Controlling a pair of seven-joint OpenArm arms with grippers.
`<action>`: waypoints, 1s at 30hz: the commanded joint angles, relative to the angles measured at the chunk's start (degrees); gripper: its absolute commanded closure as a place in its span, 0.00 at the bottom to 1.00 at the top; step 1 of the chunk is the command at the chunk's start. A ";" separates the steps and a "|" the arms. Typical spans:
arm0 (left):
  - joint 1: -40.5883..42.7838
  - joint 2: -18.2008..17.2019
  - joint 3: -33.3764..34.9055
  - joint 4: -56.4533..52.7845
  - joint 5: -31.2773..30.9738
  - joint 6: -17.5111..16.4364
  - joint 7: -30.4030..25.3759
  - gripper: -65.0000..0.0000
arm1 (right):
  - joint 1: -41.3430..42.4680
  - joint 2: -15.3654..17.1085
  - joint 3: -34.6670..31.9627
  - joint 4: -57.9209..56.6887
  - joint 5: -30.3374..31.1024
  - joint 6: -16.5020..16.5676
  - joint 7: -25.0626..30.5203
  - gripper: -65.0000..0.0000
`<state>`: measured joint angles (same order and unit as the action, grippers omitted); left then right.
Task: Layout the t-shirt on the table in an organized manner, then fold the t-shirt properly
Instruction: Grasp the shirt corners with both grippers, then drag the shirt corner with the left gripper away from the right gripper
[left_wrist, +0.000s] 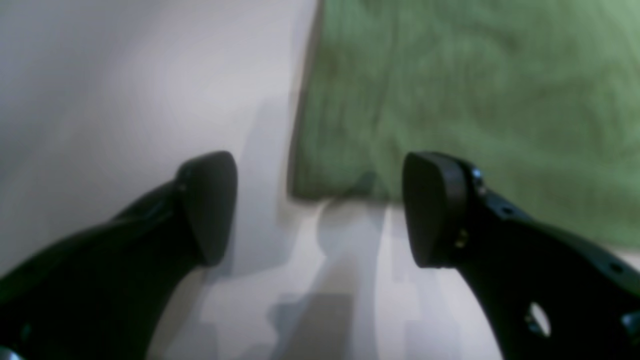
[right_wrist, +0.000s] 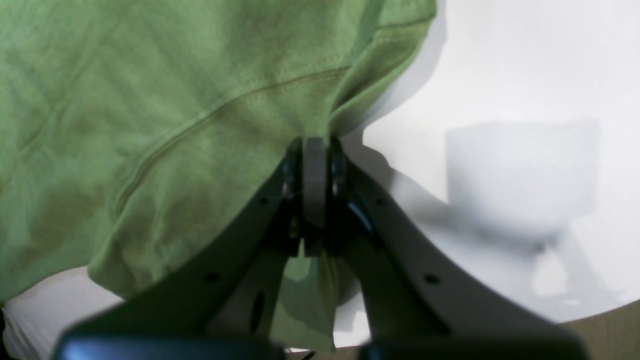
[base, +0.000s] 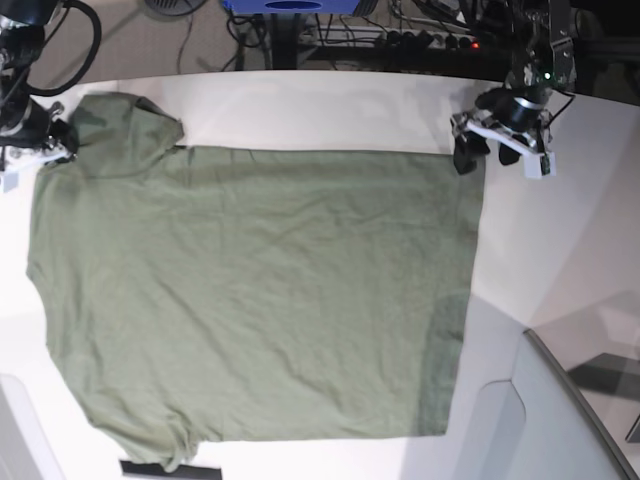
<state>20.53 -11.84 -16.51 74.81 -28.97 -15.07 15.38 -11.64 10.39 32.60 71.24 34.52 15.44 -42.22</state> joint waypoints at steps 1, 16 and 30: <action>0.17 -0.25 0.38 -0.21 0.18 -0.09 1.90 0.29 | 0.25 0.82 0.06 0.80 0.60 0.07 0.15 0.99; -3.00 0.80 0.38 -3.03 -0.17 -0.09 2.16 0.97 | 0.43 1.08 0.06 0.80 0.60 0.07 0.15 1.00; -0.45 -0.16 -0.23 11.30 0.18 0.08 10.95 1.00 | -0.89 0.82 0.41 12.85 0.60 0.07 -6.09 1.00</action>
<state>19.81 -11.42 -16.47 85.21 -28.47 -14.81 27.20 -12.64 10.37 32.53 83.11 34.46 15.40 -49.08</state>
